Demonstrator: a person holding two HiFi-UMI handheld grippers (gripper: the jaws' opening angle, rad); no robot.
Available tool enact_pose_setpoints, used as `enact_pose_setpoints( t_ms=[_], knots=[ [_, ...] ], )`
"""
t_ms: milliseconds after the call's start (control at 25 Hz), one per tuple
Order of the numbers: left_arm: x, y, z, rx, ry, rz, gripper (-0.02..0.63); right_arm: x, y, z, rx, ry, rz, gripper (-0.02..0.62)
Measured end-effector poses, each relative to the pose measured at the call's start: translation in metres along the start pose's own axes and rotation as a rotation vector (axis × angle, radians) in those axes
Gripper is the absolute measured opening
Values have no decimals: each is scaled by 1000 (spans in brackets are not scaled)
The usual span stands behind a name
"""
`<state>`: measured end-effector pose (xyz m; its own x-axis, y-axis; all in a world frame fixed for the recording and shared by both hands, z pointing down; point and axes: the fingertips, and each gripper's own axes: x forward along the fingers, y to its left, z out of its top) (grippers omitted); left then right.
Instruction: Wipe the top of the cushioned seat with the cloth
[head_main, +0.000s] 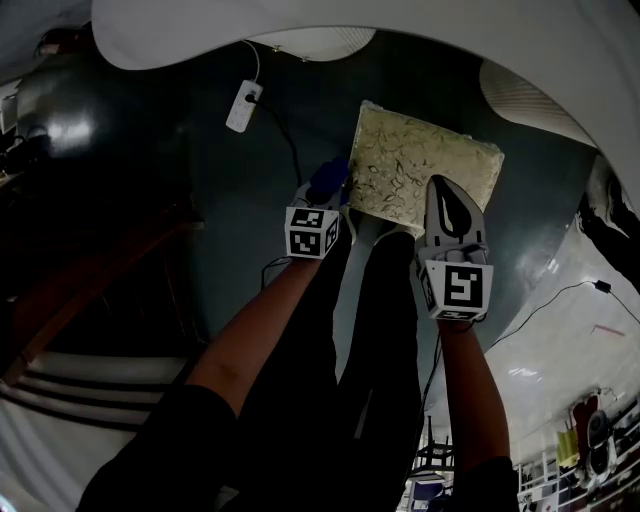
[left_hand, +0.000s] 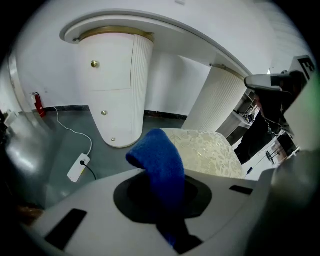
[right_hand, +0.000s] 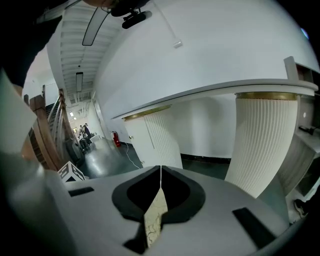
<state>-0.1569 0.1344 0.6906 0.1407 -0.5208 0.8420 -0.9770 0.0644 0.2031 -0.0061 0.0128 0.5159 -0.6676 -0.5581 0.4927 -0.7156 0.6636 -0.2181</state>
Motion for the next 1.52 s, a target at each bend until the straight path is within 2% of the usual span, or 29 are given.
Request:
enact_pose_setpoints(
  t_ms=[160,360,720,960,1160,1360,1520],
  knots=[
    [12,4,-5,0,11,-7,49,2,5,-10,-3,21,-6,38],
    [24,5,-12,84,31,-28,49,-2,1,-19,19,36,-39,38],
    [45,-21,-18,164,70,-100,49,-13,-15,-37,59,33,-87,38],
    [50,-22,-17,94,67,-82,49,-23,-46,-44,83,44,-169,38],
    [49,-22,-18,84,45,-46,49,-22,-53,-36,74,20,-157,38],
    [48,-25,-21,0,30,-19,49,-24,-51,-38,70,20,-124,38],
    [46,-27,-22,-14,25,3,49,-26,-40,-39,68,24,-85,38]
  ],
)
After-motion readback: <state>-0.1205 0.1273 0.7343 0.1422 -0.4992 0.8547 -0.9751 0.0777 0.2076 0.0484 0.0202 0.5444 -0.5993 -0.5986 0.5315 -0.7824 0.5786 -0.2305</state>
